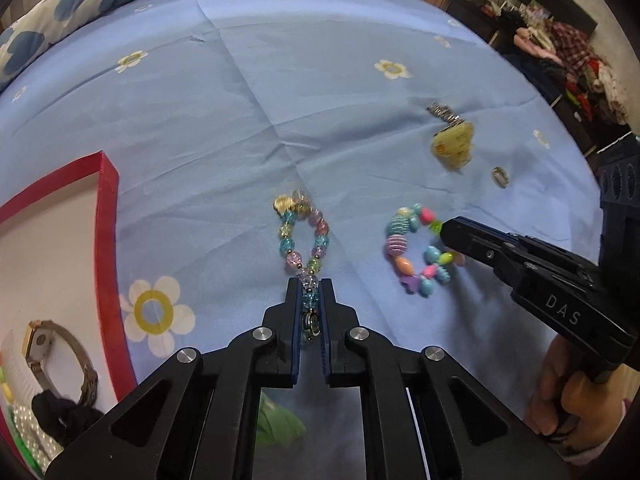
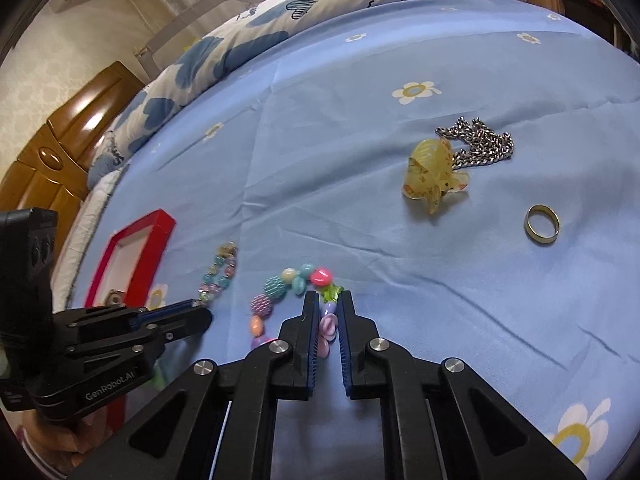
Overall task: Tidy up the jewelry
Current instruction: 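Grasp the pastel bead bracelet with the left gripper while the right gripper grasps the chunky bead bracelet, then carry both bead bracelets over the red tray with both grippers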
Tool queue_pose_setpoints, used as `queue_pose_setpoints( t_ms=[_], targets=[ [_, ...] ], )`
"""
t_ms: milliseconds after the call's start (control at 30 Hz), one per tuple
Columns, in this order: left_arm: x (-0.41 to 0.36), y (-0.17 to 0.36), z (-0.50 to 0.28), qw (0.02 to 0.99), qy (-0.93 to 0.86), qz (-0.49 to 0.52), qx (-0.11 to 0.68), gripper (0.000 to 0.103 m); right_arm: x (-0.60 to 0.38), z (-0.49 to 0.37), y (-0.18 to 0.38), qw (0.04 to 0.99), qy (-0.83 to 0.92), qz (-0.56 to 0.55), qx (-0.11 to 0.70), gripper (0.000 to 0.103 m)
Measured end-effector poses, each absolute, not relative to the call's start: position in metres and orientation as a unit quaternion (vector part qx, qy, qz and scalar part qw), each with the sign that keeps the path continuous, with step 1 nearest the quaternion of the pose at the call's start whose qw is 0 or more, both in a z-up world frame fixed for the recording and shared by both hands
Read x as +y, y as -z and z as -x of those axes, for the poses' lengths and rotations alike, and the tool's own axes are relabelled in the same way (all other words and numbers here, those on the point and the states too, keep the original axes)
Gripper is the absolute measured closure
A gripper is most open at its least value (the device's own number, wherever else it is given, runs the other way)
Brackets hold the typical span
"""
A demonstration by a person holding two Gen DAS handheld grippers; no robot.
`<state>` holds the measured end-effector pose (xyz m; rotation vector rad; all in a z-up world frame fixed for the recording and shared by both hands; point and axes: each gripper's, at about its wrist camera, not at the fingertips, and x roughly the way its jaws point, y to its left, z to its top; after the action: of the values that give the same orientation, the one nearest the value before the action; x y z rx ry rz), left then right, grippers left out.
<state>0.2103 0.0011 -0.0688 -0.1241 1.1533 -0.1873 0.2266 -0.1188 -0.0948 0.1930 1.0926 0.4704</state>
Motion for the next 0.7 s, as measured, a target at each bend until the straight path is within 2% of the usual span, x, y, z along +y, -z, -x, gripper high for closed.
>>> queue_pose_setpoints(
  t_ms=[367,700],
  targets=[
    [0.026,0.015,-0.171,0.856,0.097,0.110,0.495,0.097,-0.113,-0.206,0.050,0.833,-0.253,-0.113,0.478,0.095],
    [0.061,-0.014,-0.134,0.871,0.074,0.146,0.463,0.097,-0.090,-0.189,0.015,0.837,-0.288,-0.118,0.450,0.095]
  ],
)
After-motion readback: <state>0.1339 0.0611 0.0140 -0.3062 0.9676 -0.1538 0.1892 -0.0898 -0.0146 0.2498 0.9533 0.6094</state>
